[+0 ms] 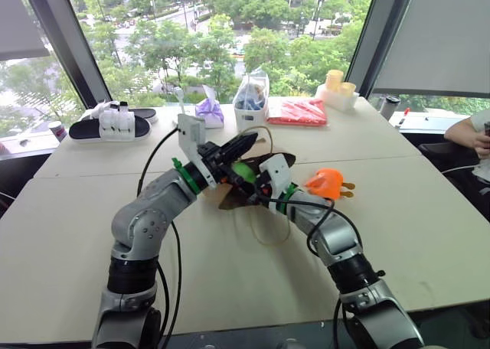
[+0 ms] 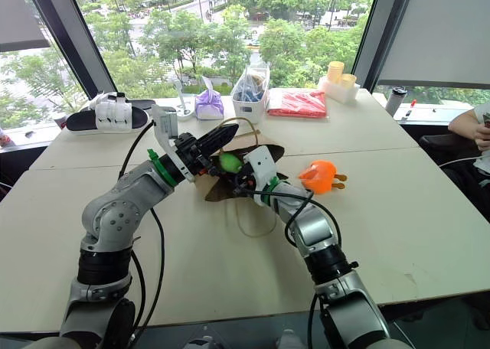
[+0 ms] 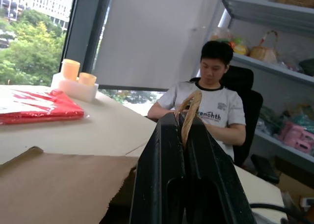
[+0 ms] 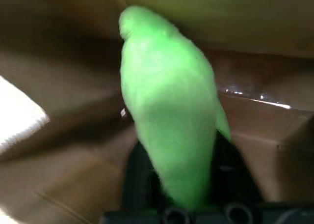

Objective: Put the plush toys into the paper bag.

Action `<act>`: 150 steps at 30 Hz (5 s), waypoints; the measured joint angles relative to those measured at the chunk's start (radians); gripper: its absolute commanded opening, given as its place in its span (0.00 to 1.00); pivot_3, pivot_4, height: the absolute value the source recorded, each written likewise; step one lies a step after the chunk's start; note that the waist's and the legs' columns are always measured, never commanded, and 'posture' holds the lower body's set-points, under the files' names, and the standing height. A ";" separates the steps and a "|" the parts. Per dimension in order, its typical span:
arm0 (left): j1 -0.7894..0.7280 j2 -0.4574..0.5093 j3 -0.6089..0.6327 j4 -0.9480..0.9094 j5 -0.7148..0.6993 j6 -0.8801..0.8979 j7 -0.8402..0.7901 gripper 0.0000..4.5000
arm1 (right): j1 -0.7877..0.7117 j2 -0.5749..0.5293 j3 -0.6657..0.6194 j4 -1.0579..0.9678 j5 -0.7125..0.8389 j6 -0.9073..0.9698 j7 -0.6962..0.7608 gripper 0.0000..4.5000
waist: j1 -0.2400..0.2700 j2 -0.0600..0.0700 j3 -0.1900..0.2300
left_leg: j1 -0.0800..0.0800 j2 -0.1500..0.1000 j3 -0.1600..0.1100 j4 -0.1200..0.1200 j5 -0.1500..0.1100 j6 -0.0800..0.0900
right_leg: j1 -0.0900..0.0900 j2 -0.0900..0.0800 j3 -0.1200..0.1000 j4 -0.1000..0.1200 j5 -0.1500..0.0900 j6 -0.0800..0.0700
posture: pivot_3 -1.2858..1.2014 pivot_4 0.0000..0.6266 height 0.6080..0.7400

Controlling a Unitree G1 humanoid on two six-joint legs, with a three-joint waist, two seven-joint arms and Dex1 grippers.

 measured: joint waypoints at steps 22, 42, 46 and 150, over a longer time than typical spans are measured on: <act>-0.023 0.010 0.086 0.070 -0.055 -0.001 0.051 0.00 | 0.252 -0.426 -0.457 -0.646 0.283 0.518 0.118 0.99 | 0.007 0.000 0.000 | -0.001 0.000 0.000 0.001 -0.001 0.001 | 0.001 0.000 0.000 -0.001 0.000 0.000 | 0.52 0.24 1.00; -0.028 -0.002 0.064 0.043 -0.063 0.004 0.097 0.00 | -0.070 -0.263 -0.311 0.486 -0.046 -0.102 -0.085 0.68 | -0.005 0.000 0.000 | 0.003 0.000 0.005 0.000 0.000 0.001 | 0.002 0.000 0.003 -0.001 0.000 0.000 | 0.52 0.24 1.00; -0.028 -0.002 0.063 0.043 -0.063 0.003 0.097 0.00 | -0.091 -0.242 -0.310 0.526 -0.045 -0.128 -0.083 0.21 | -0.004 0.000 0.000 | 0.003 0.000 0.005 0.001 0.000 0.001 | 0.003 0.000 0.003 0.000 0.001 0.000 | 0.52 0.24 1.00; -0.169 0.033 0.051 0.248 0.047 -0.072 0.054 0.00 | -0.009 -0.288 -0.551 -0.461 0.746 0.824 -0.148 0.01 | 0.005 0.001 0.001 | -0.004 0.000 0.000 0.000 -0.001 0.003 | -0.001 0.000 -0.001 -0.002 0.000 0.000 | 0.52 0.24 1.00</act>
